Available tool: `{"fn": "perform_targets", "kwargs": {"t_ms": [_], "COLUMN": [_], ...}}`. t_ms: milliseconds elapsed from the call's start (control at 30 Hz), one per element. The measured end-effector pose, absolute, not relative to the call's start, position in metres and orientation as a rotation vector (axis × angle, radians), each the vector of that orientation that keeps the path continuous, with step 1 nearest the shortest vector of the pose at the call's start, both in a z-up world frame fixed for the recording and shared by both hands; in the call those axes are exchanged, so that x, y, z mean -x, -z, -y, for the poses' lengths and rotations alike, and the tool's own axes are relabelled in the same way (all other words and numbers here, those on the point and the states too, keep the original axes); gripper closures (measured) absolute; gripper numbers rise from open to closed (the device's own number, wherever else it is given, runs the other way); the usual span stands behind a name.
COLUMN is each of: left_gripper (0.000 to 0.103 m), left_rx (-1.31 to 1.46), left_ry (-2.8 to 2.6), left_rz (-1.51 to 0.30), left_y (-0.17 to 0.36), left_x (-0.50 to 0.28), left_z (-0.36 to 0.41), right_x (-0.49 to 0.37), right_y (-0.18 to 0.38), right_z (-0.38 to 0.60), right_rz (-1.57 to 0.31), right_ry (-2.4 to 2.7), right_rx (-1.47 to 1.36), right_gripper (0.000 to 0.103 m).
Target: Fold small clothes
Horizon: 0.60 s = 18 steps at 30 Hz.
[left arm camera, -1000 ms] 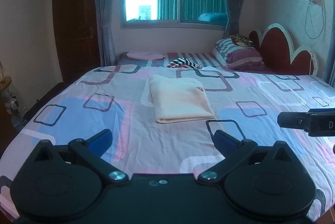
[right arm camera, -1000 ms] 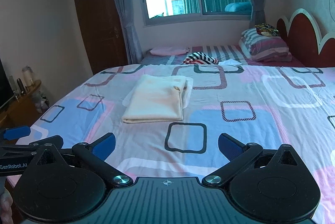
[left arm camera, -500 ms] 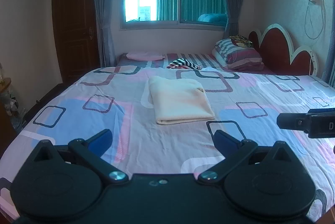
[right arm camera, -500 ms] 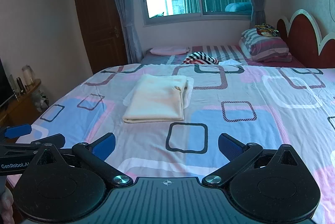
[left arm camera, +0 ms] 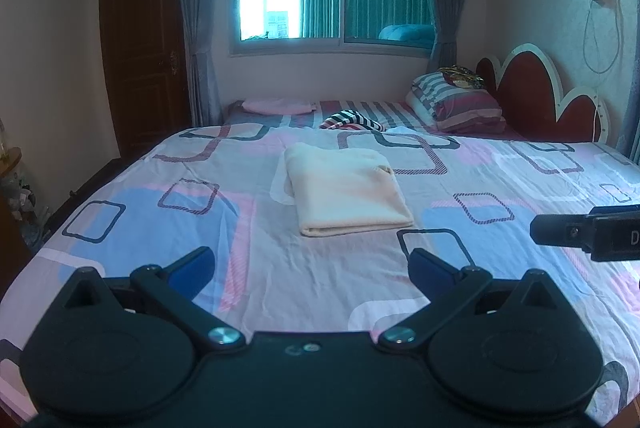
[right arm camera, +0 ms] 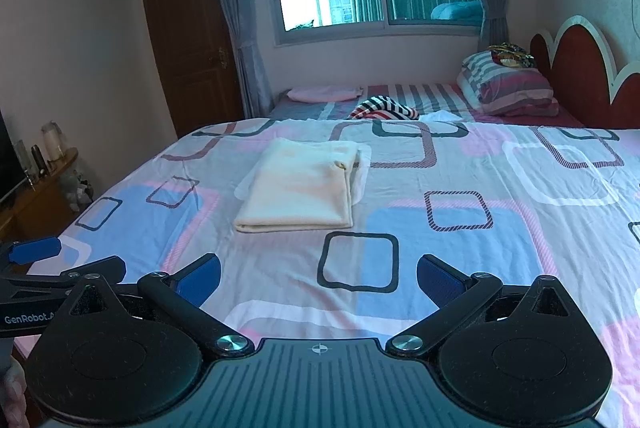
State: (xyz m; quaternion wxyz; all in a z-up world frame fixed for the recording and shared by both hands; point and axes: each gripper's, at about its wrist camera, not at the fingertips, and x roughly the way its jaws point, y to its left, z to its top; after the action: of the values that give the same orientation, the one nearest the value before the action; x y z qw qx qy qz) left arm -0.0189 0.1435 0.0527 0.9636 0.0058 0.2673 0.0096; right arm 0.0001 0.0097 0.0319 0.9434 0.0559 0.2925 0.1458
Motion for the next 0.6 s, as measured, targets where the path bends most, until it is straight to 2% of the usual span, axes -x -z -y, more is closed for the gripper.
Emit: {"fn": "perform_targets", "kwargs": {"t_ms": [600], "left_gripper": [0.000], "left_rx": [-0.015], "left_ry": [-0.006], "left_rz": [-0.540], "left_y": [-0.0496], "left_x": [0.0143], "left_z": [-0.1462], "right_x": [-0.0014], "right_y": [-0.0300], "right_z": [-0.0061], "right_rz": [-0.596], "right_ry": [-0.292], "right_rx": [-0.114], "right_gripper": [0.000]}}
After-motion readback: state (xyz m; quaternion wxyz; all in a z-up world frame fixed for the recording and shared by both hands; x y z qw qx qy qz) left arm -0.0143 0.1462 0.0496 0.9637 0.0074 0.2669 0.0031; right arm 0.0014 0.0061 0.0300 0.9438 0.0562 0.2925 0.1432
